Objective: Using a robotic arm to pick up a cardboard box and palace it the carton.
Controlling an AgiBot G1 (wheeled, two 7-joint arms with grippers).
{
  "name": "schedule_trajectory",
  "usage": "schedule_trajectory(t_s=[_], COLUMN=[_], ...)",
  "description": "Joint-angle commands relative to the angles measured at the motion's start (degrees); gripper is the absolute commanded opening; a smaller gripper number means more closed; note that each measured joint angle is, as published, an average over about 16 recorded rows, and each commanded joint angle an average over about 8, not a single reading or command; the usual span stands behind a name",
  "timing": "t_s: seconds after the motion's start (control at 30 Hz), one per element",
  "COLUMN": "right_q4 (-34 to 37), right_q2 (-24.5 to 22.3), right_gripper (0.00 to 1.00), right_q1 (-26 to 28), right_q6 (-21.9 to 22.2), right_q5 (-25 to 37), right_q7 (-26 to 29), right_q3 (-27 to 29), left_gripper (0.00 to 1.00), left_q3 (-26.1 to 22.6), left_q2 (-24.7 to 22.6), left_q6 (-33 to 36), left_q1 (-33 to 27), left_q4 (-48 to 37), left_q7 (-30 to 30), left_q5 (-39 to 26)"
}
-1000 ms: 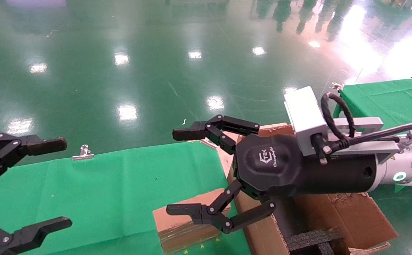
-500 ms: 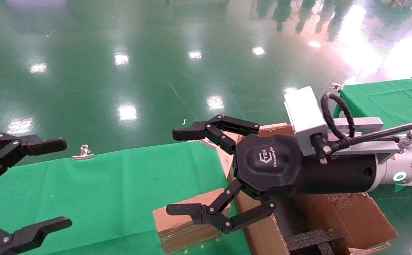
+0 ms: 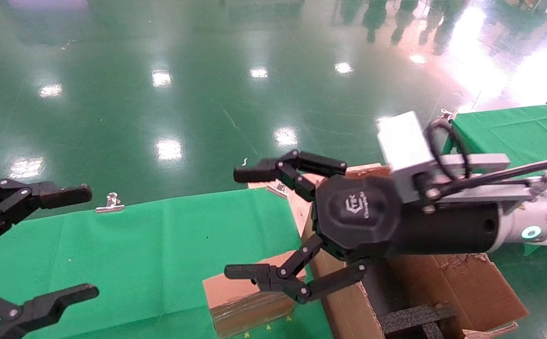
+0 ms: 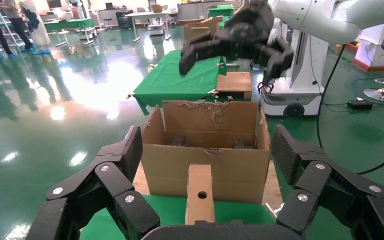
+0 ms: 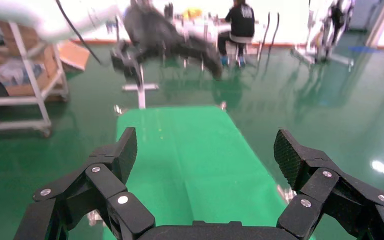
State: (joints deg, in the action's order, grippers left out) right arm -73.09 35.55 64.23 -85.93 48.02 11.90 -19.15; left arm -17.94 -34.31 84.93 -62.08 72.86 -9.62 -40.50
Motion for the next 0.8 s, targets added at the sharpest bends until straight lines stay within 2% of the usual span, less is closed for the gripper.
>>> schedule_trajectory(t_s=[0.03,0.2,0.37,0.8], right_q4=[0.24,0.07,1.46,5.99], right_q2=[-0.09,2.05,6.06,15.90], right_gripper=[1.00,1.00,1.00,1.00], right_q1=[0.37,6.18,11.22,20.08], right_q6=[0.06,-1.21,-2.44,-3.43], right_q5=[1.44,12.61,21.96,39.01], right_q7=[0.14,2.26,3.14,1.20], right_q3=[-0.66,-6.00,-11.03,-21.38], left_gripper=[0.00,0.00,0.00,0.00], left_q3=[0.00,-0.01,-0.02,-0.05], left_q2=[0.00,0.00,0.00,0.01], left_q6=[0.00,0.00,0.00,-0.01], left_q1=[0.00,-0.01,-0.01,-0.02], left_q4=[0.00,-0.01,-0.01,-0.01], left_q7=[0.00,0.01,0.01,0.02], left_q5=[0.00,0.01,0.01,0.03])
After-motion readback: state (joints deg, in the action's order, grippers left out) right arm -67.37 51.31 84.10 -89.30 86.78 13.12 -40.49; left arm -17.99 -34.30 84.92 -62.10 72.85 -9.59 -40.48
